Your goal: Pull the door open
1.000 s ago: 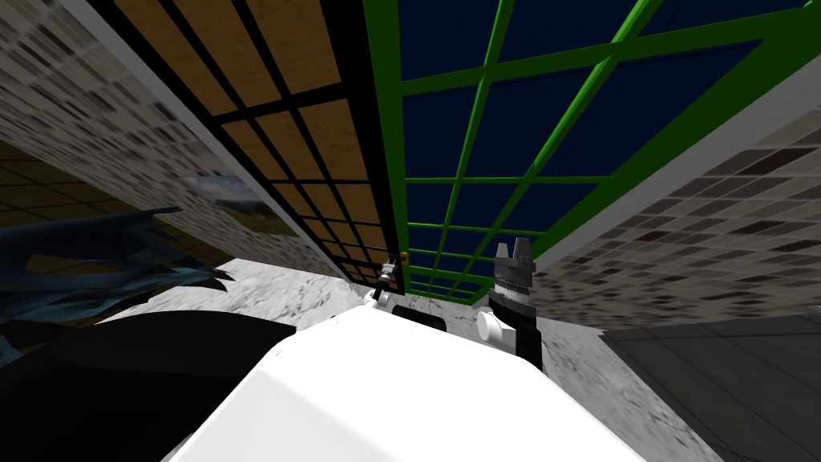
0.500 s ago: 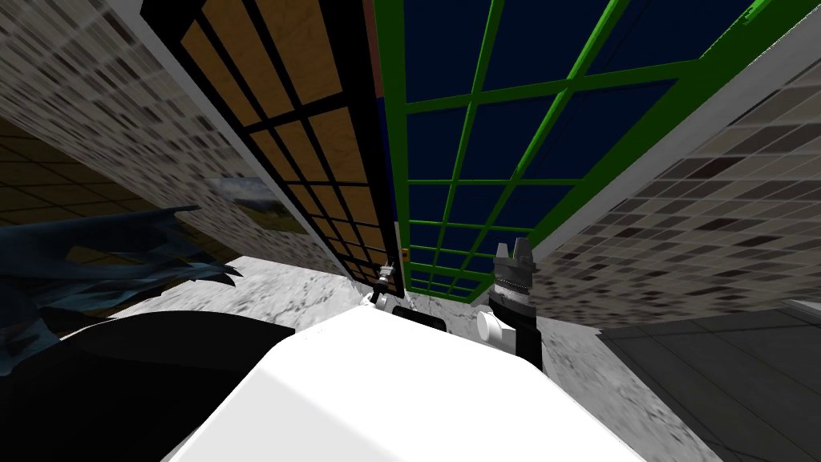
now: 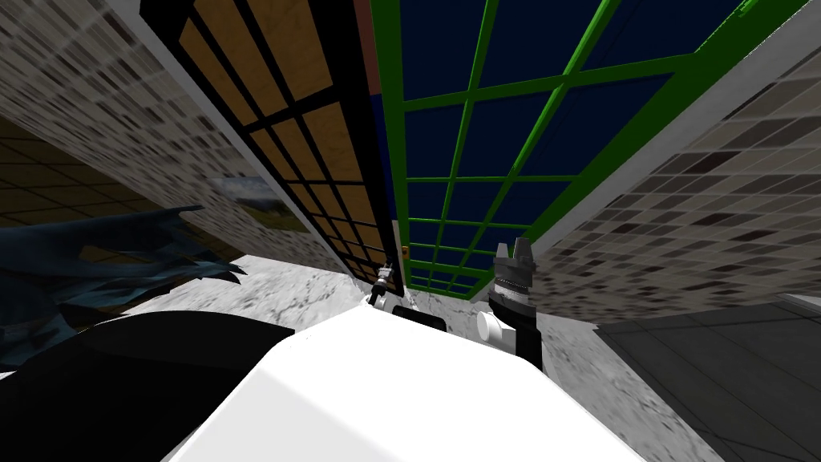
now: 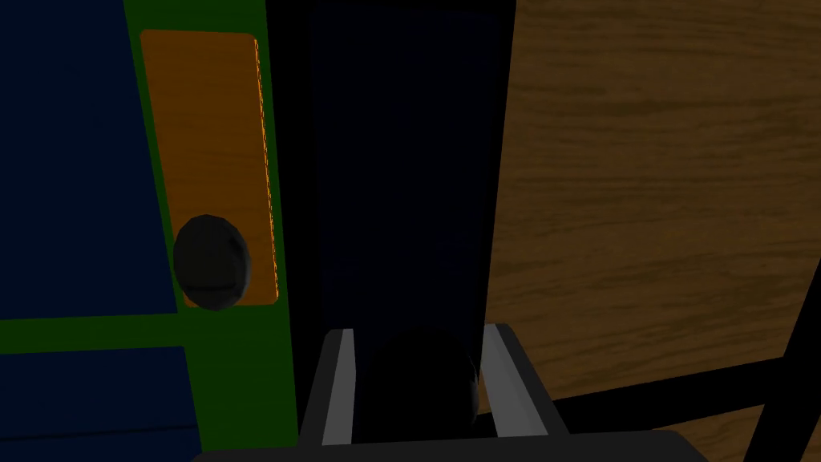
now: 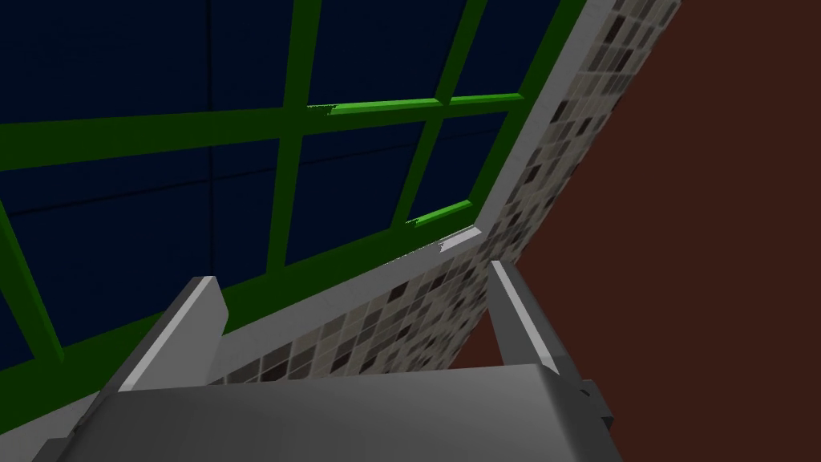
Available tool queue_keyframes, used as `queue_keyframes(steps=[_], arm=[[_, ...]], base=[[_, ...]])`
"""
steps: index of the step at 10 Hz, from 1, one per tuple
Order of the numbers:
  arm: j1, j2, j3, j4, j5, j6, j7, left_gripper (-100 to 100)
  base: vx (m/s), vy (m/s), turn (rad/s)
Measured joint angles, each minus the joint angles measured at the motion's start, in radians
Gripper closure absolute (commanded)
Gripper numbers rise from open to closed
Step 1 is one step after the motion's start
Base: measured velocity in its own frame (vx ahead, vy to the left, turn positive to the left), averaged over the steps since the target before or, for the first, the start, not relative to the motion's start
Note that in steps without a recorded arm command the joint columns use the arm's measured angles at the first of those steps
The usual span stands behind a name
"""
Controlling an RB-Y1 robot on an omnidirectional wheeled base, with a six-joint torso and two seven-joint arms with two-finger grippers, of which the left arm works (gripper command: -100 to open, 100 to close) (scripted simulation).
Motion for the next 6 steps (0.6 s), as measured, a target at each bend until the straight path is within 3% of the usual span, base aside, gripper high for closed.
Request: queue_keyframes(steps=[2,3,4,5,6], arm=[[-0.008,0.003,0.006,0.041,0.004,-0.01,-0.007,100],[-0.053,0.024,0.03,0.169,0.022,-0.054,-0.023,100],[0.025,-0.002,0.007,0.038,0.005,0.005,0.01,-100],[0.038,0.007,-0.002,0.015,-0.002,0.026,0.027,-100],[0.025,0.022,-0.001,0.043,-0.002,0.004,0.024,-100]], base=[[-0.056,-0.011,0.004],[-0.12,-0.016,0.02],[-0.153,-0.047,-0.068],[-0.171,-0.049,-0.081],[-0.197,-0.022,-0.157]])
